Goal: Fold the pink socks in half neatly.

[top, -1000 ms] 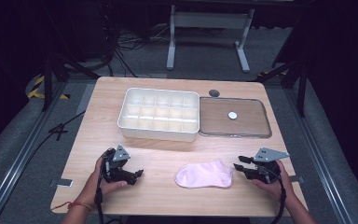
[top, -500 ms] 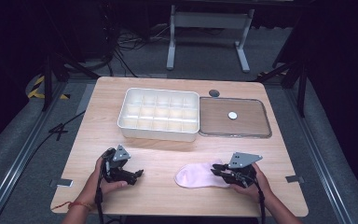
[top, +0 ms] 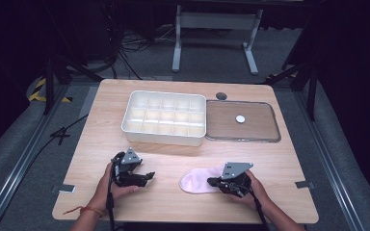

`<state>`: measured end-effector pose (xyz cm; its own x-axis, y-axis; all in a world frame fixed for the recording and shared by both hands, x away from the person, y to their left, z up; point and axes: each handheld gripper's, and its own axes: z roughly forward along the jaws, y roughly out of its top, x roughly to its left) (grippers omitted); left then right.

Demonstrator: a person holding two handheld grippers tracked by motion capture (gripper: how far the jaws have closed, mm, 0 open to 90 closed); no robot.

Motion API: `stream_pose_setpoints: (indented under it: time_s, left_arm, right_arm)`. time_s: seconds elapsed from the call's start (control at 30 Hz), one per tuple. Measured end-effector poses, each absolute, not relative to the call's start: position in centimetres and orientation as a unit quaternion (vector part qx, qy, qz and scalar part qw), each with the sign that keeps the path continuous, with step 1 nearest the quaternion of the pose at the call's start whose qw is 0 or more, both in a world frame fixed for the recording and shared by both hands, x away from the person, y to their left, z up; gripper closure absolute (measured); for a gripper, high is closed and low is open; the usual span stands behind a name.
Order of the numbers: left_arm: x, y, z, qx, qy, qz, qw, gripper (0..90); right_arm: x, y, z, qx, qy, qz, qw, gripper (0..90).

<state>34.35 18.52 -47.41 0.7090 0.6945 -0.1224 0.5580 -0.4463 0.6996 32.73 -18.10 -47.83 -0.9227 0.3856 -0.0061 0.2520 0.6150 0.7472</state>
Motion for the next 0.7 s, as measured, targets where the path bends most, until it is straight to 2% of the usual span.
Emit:
stream_pose_setpoints:
  time_s: [0.33,0.7]
  left_arm:
    - [34.8,13.2,-46.9,0.847,0.337,0.048,0.408,29.6]
    - [34.9,8.8,-47.8,0.875,0.298,0.050,0.379,27.8]
  right_arm:
    - [32.6,-17.5,-48.1,0.183,0.891,0.408,0.079,89.4]
    - [32.4,-16.7,-48.0,0.178,0.893,0.405,0.082,89.4]
